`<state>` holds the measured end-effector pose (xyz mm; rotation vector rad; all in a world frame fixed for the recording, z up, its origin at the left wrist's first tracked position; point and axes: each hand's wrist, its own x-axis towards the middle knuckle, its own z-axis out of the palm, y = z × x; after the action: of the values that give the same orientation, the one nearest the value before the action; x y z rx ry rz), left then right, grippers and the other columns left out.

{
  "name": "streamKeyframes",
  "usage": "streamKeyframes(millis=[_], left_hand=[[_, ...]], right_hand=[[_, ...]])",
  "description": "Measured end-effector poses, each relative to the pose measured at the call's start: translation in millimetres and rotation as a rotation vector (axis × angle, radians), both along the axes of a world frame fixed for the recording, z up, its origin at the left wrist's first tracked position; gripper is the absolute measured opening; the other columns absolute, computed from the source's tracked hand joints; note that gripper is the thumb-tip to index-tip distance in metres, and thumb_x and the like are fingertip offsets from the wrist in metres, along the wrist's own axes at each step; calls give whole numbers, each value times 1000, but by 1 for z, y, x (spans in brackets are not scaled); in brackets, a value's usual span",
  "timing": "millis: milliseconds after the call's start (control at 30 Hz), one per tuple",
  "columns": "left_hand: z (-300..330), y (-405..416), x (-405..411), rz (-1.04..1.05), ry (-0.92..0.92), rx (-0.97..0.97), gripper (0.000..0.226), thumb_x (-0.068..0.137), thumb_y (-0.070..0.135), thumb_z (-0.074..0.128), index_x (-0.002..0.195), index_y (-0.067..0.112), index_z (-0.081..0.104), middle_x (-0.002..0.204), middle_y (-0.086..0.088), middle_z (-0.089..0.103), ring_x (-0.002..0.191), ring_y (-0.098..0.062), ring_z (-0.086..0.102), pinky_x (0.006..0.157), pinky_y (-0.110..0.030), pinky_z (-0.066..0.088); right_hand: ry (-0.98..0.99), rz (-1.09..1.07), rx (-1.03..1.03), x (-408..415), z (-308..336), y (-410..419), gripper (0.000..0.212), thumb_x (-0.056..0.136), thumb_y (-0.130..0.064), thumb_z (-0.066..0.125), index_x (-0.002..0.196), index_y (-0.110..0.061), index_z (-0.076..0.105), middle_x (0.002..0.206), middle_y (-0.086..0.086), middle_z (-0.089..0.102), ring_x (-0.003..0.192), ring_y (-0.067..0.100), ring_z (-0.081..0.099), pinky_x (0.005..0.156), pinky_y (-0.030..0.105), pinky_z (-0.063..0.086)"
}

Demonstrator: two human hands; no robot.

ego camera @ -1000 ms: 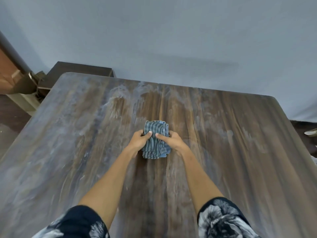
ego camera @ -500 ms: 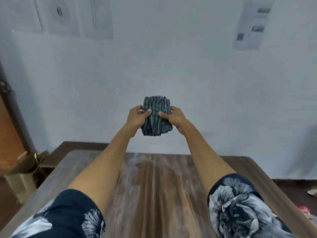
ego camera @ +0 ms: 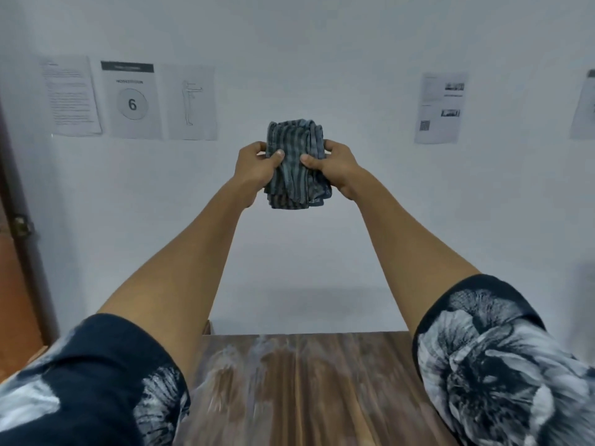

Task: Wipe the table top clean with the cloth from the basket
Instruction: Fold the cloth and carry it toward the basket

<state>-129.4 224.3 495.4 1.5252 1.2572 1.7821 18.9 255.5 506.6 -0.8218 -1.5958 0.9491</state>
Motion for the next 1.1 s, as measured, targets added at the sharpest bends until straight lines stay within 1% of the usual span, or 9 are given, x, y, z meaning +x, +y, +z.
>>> streamKeyframes(millis=[200, 267, 367, 467, 567, 700, 833, 1000, 1100], left_hand=[[-20, 1, 16, -45, 72, 7, 15, 91, 20, 59, 102, 11, 53, 92, -6, 63, 80, -18, 64, 66, -28, 52], [-29, 3, 31, -97, 71, -8, 16, 91, 20, 59, 102, 11, 53, 91, -5, 64, 83, -18, 64, 69, -30, 53], [-43, 4, 60, -189, 64, -20, 16, 91, 19, 59, 103, 10, 53, 88, -3, 63, 82, -17, 63, 67, -28, 53], [-57, 3, 98, -276, 70, -43, 14, 91, 20, 59, 101, 12, 53, 88, -2, 63, 84, -18, 63, 69, -29, 53], [-69, 0, 146, -376, 114, -58, 15, 92, 20, 59, 103, 12, 53, 93, -6, 63, 86, -19, 62, 71, -29, 52], [-85, -13, 214, -496, 145, -90, 17, 91, 21, 59, 104, 11, 53, 98, -10, 63, 90, -22, 62, 78, -34, 53], [-102, -35, 285, -592, 156, -122, 19, 91, 22, 59, 105, 11, 53, 98, -9, 63, 88, -20, 61, 73, -29, 52], [-123, -65, 378, -703, 192, -169, 25, 91, 22, 59, 110, 8, 54, 103, -11, 62, 95, -24, 61, 82, -35, 52], [-137, -86, 438, -751, 200, -199, 18, 91, 22, 59, 104, 11, 53, 100, -9, 60, 91, -22, 59, 77, -32, 51]], right_hand=[[-16, -76, -19, 23, -17, -20, 44, 85, -6, 68, 125, 0, 51, 121, 21, 61, 106, 33, 61, 90, 43, 53], [-22, -121, -30, 40, -25, -27, 44, 85, -6, 68, 126, 0, 51, 121, 20, 61, 106, 32, 61, 91, 42, 52], [-20, -192, -59, 68, -38, -38, 43, 85, -5, 67, 125, 0, 51, 120, 21, 62, 107, 33, 62, 92, 43, 52], [-32, -270, -96, 105, -50, -52, 44, 85, -5, 68, 125, -1, 51, 119, 21, 62, 107, 33, 62, 90, 41, 52], [-21, -369, -123, 152, -63, -69, 45, 85, -5, 68, 126, 0, 50, 119, 21, 62, 107, 33, 61, 88, 40, 53], [-17, -484, -163, 218, -80, -95, 45, 85, -6, 68, 126, -1, 51, 119, 20, 62, 108, 31, 61, 89, 41, 52], [-8, -576, -194, 287, -98, -125, 47, 84, -7, 69, 126, -2, 51, 119, 19, 62, 107, 31, 61, 90, 42, 52], [3, -690, -228, 375, -125, -167, 45, 84, -8, 69, 125, -2, 52, 119, 19, 63, 105, 29, 62, 88, 39, 52], [-2, -749, -250, 431, -138, -194, 43, 84, -7, 68, 124, -1, 52, 119, 20, 62, 108, 32, 61, 92, 41, 51]])
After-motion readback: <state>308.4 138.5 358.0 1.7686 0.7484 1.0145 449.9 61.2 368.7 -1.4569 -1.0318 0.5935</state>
